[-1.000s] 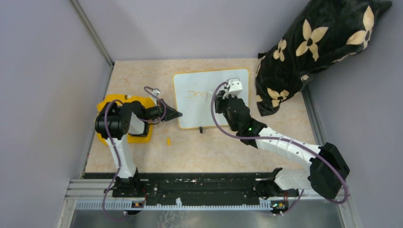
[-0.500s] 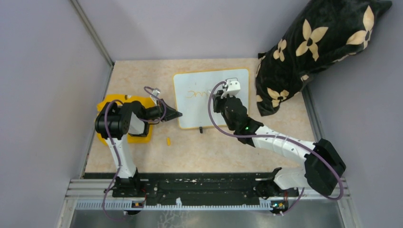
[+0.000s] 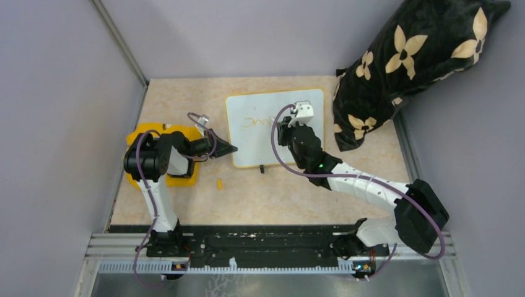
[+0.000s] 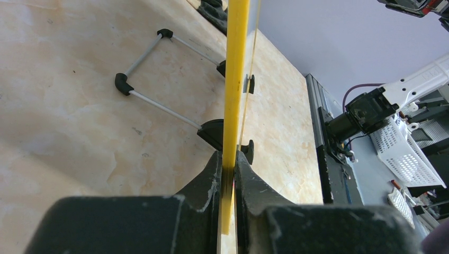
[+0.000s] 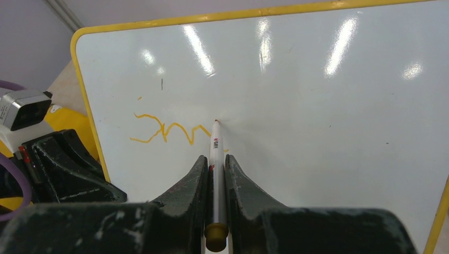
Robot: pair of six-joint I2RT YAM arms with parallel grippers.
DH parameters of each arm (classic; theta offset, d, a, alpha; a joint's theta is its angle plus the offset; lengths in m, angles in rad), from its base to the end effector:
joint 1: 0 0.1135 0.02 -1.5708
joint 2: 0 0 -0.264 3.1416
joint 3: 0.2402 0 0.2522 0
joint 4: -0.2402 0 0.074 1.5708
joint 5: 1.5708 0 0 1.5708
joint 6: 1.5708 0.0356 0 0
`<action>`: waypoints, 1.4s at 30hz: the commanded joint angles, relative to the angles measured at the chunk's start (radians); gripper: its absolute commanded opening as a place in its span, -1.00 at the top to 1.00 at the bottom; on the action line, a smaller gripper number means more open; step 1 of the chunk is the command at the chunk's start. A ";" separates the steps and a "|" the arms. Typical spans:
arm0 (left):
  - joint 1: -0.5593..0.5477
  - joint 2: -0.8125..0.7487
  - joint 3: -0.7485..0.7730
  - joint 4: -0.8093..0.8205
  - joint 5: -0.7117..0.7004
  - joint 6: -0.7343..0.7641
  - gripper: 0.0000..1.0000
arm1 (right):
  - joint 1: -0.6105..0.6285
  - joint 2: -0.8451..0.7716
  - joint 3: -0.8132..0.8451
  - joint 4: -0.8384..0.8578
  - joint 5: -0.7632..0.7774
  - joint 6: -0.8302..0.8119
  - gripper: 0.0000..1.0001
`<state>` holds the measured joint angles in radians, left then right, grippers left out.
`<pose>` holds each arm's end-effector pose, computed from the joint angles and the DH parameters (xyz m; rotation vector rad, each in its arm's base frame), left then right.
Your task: Write a sentence on the whiteboard
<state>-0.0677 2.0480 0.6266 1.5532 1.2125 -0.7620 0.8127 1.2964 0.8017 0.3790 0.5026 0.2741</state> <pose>0.3198 -0.0551 0.1261 0.5497 1.6462 -1.4897 0.2167 0.2039 0.2920 -0.0751 1.6858 0.3959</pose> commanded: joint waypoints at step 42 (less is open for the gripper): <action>-0.001 0.029 0.015 0.199 -0.007 -0.003 1.00 | -0.021 -0.036 0.004 0.020 -0.029 0.030 1.00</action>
<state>-0.0677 2.0480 0.6266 1.5532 1.2148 -0.7612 0.8001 1.2469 0.7666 0.3466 0.4522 0.2924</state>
